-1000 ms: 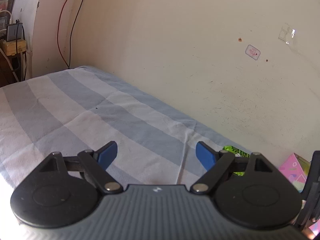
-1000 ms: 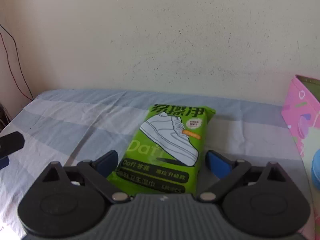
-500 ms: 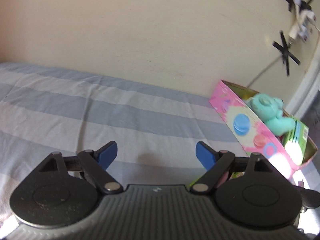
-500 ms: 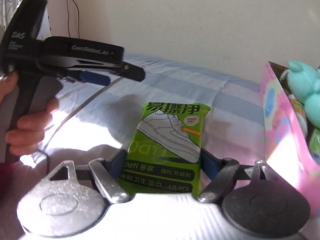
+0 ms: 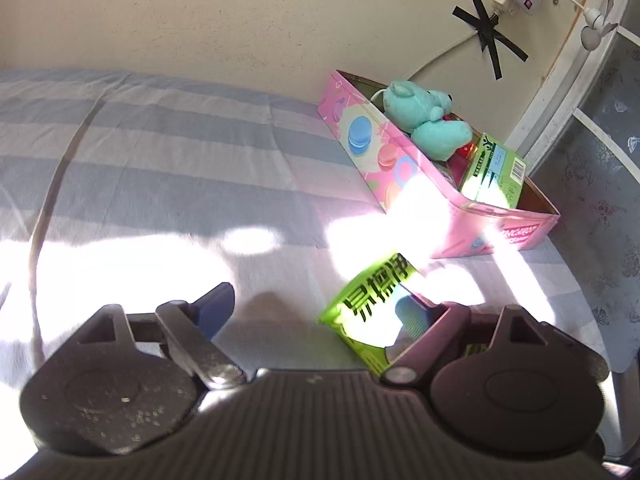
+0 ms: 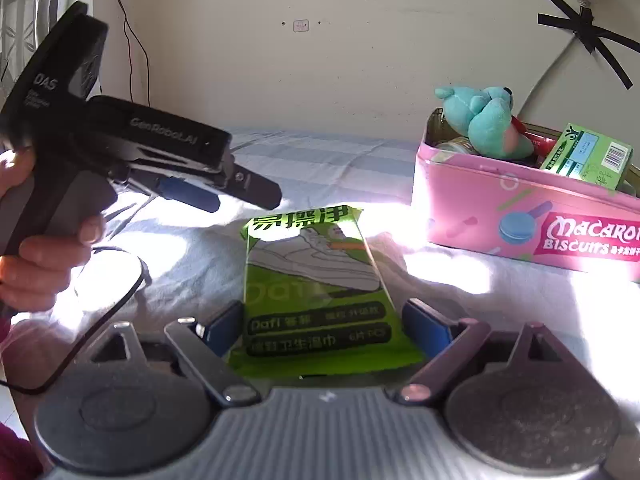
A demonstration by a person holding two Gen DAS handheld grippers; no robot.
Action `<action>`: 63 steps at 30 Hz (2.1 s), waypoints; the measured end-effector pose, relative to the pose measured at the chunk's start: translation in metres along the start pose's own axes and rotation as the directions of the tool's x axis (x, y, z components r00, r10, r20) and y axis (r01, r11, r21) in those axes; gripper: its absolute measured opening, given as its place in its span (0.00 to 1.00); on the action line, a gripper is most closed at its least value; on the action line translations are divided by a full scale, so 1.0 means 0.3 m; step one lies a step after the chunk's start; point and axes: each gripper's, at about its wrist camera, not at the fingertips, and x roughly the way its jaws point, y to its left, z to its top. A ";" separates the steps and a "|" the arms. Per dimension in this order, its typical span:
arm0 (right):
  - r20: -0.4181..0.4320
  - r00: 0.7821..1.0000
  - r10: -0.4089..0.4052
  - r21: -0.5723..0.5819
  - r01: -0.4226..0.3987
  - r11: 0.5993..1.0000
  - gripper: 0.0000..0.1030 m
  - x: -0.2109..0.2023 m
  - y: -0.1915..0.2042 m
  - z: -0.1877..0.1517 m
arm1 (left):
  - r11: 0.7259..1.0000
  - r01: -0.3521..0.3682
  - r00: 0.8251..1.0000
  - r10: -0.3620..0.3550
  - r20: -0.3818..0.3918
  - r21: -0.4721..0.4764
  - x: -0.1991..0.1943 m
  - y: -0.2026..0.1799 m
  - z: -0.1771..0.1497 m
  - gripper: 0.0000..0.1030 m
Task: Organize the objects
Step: 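Lower both grippers onto the green wipes pack on the sheet, then grasp the green wipes pack with the left gripper and lift it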
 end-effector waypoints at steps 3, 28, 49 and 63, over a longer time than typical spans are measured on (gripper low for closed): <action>-0.006 1.000 0.010 -0.012 -0.010 1.000 0.88 0.005 0.010 -0.002 | 0.999 0.018 0.999 -0.020 -0.049 -0.038 0.013 -0.024 -0.038 0.85; -0.014 0.998 0.066 0.040 -0.065 0.997 0.91 0.032 -0.016 -0.003 | 0.988 -0.114 0.993 0.114 0.011 0.099 0.049 -0.164 -0.099 0.88; 0.027 0.992 -0.122 0.109 0.119 0.987 0.94 -0.054 -0.153 -0.035 | 0.951 -0.253 0.967 0.243 0.078 0.178 0.028 -0.165 -0.106 0.87; 0.060 0.989 -0.139 0.219 0.122 0.968 0.92 -0.081 -0.204 -0.045 | 0.959 -0.255 0.964 0.242 0.112 0.126 -0.005 -0.134 -0.065 0.87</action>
